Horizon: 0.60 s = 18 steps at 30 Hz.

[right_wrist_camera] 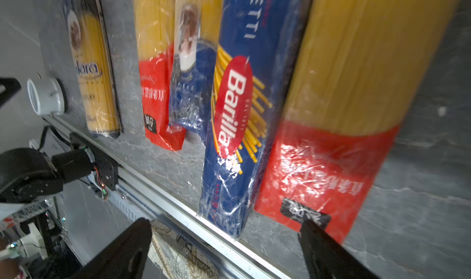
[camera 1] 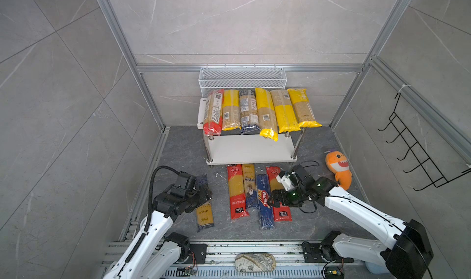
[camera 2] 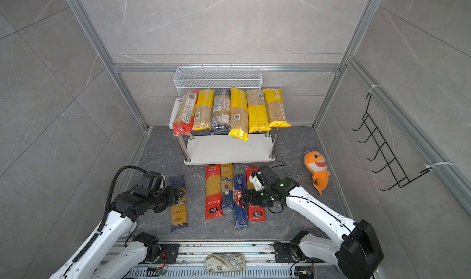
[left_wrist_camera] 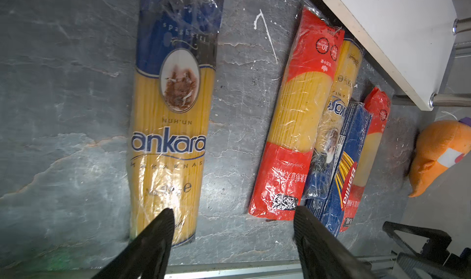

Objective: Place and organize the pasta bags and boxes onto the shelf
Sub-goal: 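Grasp the blue Barilla spaghetti box with the right gripper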

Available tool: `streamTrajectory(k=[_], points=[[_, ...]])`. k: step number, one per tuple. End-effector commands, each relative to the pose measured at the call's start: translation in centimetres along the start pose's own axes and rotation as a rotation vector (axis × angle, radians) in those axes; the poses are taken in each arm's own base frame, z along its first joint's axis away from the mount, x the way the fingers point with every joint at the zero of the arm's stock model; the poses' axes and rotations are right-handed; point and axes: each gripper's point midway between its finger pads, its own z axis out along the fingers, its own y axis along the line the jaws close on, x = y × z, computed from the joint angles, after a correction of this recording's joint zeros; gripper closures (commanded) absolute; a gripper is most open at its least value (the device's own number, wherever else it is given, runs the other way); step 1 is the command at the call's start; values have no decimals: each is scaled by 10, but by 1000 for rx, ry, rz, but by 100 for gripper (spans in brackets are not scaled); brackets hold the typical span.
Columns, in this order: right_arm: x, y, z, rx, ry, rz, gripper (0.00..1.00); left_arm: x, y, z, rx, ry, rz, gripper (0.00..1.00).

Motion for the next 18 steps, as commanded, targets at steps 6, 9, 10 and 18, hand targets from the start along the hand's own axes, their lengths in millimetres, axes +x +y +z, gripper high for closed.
streamTrajectory(k=[6, 9, 10, 18], points=[[20, -4, 33, 56, 56, 29, 17, -11, -40, 18, 50, -22, 88, 24], [24, -2, 43, 59, 79, 29, 21, -11, -45, 22, 48, -5, 109, 24], [25, -2, 48, 62, 88, 32, 22, -11, -46, 21, 49, -2, 116, 24], [30, -6, 74, 120, 149, 29, 21, -10, -45, 15, 45, 6, 140, 24]])
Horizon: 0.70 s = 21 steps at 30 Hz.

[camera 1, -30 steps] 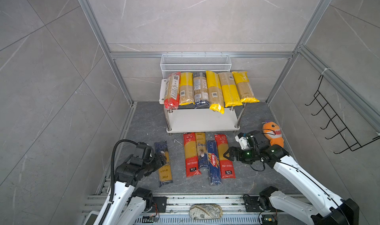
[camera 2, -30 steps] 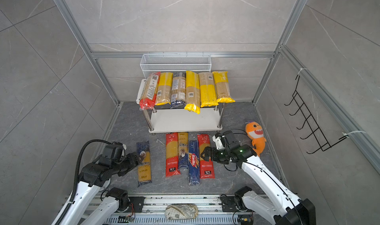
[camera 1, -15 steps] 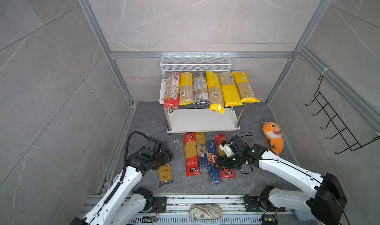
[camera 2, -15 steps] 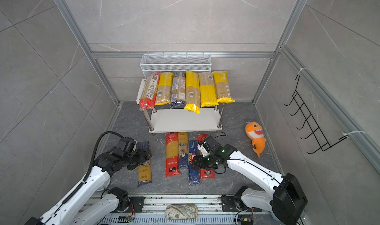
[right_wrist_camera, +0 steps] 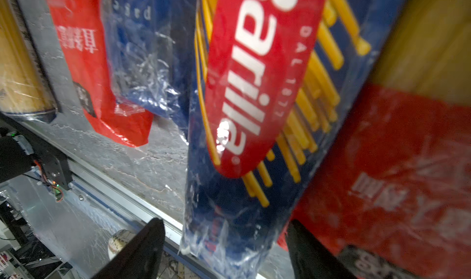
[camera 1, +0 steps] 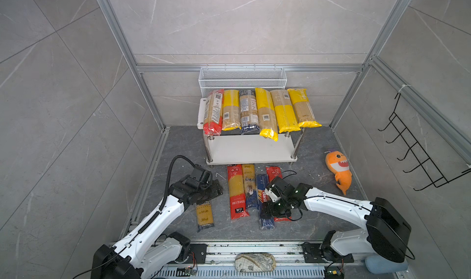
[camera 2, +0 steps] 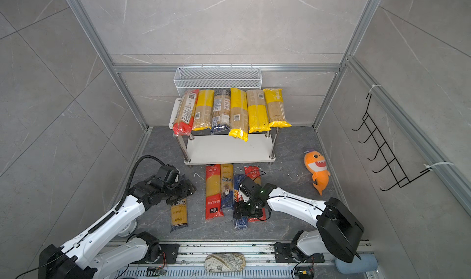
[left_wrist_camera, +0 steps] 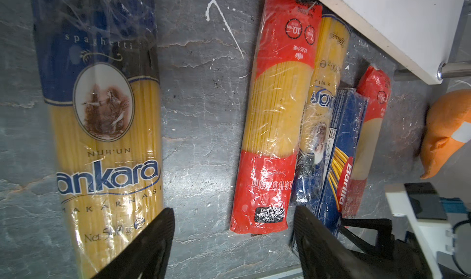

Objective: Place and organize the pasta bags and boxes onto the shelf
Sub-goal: 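Grasp the blue Barilla spaghetti box with the right gripper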

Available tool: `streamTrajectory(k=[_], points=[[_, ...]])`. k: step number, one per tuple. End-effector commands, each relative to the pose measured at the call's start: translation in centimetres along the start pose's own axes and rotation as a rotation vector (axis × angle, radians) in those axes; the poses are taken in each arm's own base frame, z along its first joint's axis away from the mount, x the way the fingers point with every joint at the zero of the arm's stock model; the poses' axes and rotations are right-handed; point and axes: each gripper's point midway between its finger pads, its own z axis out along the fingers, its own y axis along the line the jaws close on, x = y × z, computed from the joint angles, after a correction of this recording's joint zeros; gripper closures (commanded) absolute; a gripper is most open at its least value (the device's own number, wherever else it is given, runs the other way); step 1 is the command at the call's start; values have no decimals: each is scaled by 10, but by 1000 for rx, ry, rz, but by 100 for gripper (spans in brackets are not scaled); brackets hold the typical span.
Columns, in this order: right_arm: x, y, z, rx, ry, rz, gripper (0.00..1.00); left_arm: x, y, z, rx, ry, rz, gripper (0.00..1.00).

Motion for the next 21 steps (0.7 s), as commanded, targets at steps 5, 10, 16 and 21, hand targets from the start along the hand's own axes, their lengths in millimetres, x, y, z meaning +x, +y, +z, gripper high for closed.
streamTrajectory(k=[5, 10, 16, 21], points=[[-5, -5, 20, 58, 29, 15, 21, -3, -7, -17, 34, -39, 48, 22], [-7, -10, 34, 89, 58, 26, 27, -3, -9, -25, 59, -56, 50, 20], [-1, -15, 35, 102, 75, 48, 58, -1, -6, -31, 54, -62, 57, 20], [1, 0, 13, 36, 43, 51, 70, -1, -4, -34, 57, -74, 59, 20]])
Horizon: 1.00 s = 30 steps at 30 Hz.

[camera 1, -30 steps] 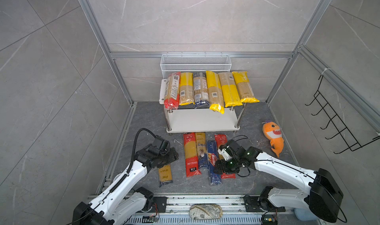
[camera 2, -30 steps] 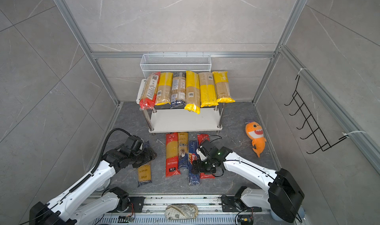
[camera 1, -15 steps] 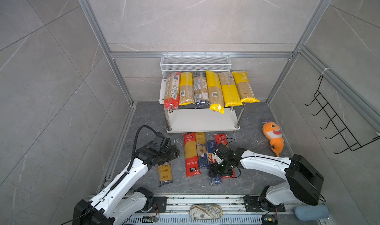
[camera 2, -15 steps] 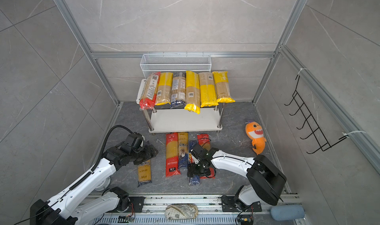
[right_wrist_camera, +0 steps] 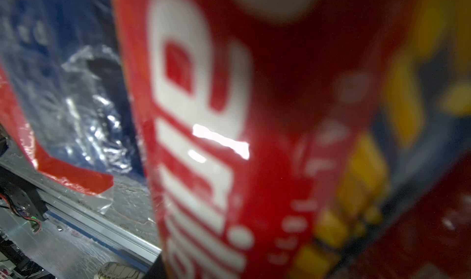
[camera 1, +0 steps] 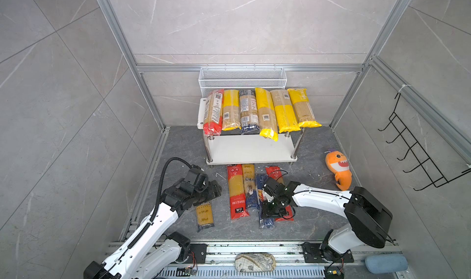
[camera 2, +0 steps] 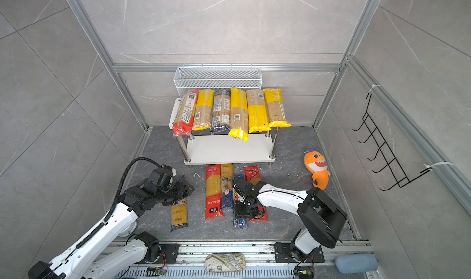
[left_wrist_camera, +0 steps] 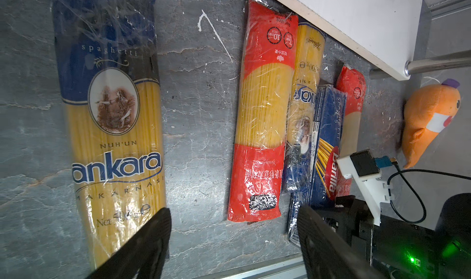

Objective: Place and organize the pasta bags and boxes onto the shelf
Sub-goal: 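Grasp the blue Barilla spaghetti box with the right gripper, then lift the blue Barilla box with the right gripper toward the shelf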

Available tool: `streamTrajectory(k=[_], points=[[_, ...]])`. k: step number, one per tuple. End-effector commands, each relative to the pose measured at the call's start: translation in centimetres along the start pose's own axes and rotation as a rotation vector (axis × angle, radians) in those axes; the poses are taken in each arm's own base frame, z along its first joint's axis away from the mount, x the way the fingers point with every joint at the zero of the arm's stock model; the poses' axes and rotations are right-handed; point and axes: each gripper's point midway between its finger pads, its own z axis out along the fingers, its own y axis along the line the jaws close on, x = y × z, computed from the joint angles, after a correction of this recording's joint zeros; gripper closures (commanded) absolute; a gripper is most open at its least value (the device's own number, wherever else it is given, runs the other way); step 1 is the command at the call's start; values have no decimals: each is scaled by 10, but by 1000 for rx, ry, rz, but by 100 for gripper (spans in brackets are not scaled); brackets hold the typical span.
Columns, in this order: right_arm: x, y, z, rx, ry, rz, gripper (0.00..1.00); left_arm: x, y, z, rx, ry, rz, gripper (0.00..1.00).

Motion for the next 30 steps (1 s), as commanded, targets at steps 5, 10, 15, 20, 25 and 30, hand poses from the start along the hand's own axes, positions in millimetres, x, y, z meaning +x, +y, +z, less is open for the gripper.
streamTrajectory(k=[5, 10, 15, 20, 25, 30], points=[[5, 26, -37, -129, -55, -24, 81, -7, -6, -9, 20, -37, 33, 20], [3, 44, -60, -211, -95, -35, 85, -9, -11, -6, 38, -39, 35, 20], [2, 61, -74, -306, -123, -44, 90, -12, -13, -3, 41, -43, 31, 20], [1, 72, -85, -372, -147, -57, 91, -16, -16, -5, 49, -55, 33, 20], [-6, 89, -102, -459, -187, -98, 92, -20, -21, -5, 46, -52, 36, 19], [-24, 95, -111, -545, -203, -90, 100, -26, -25, -7, 44, -65, 35, 19]])
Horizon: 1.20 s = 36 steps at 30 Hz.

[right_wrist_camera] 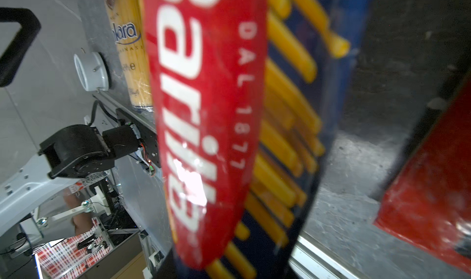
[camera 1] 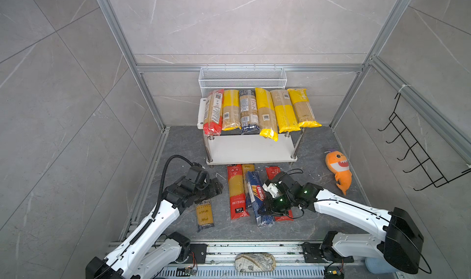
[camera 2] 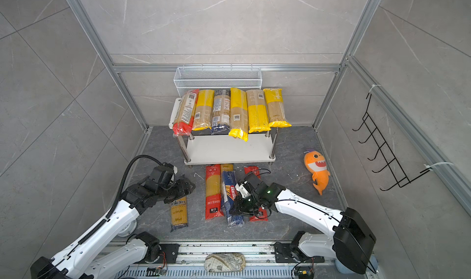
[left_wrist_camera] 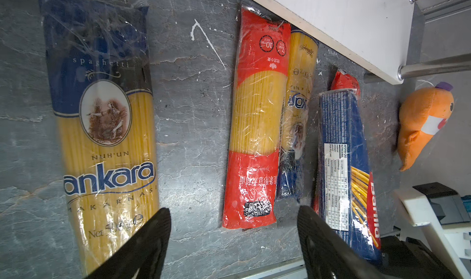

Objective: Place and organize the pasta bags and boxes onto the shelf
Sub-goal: 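Lift the blue Barilla box with the right gripper toward the shelf, then place the Barilla box upright on the lower shelf tier with the right gripper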

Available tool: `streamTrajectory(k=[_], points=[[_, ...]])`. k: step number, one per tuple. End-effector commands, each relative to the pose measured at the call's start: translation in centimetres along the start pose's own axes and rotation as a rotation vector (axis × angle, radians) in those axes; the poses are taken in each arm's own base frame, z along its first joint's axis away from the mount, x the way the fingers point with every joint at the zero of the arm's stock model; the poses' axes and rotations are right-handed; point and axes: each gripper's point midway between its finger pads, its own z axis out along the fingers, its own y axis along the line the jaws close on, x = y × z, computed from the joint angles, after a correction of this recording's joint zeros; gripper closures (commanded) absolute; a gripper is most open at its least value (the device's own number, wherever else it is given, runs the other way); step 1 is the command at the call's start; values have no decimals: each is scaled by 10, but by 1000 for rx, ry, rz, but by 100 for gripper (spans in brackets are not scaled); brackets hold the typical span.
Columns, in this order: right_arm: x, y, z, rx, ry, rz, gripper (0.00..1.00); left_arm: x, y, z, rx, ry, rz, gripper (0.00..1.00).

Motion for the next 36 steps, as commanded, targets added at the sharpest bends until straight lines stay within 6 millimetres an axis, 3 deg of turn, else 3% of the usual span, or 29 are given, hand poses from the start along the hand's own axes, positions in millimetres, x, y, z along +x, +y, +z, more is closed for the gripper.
streamTrajectory(k=[1, 8, 18, 27, 36], points=[[-34, 47, -19, -199, -103, -108, 100, -18, -17, -11, 39, -60, 30, 19], [-69, 69, -25, -313, -137, -134, 100, -21, -17, -24, 29, -81, 41, 19], [-139, 99, -19, -439, -155, -204, 100, -34, -22, -55, 34, -166, 80, 18], [-224, 91, 14, -554, -181, -174, 98, -50, -32, -64, 38, -215, 127, 17], [-286, 94, 54, -589, -169, -132, 94, -69, -40, -63, 7, -218, 177, 15]])
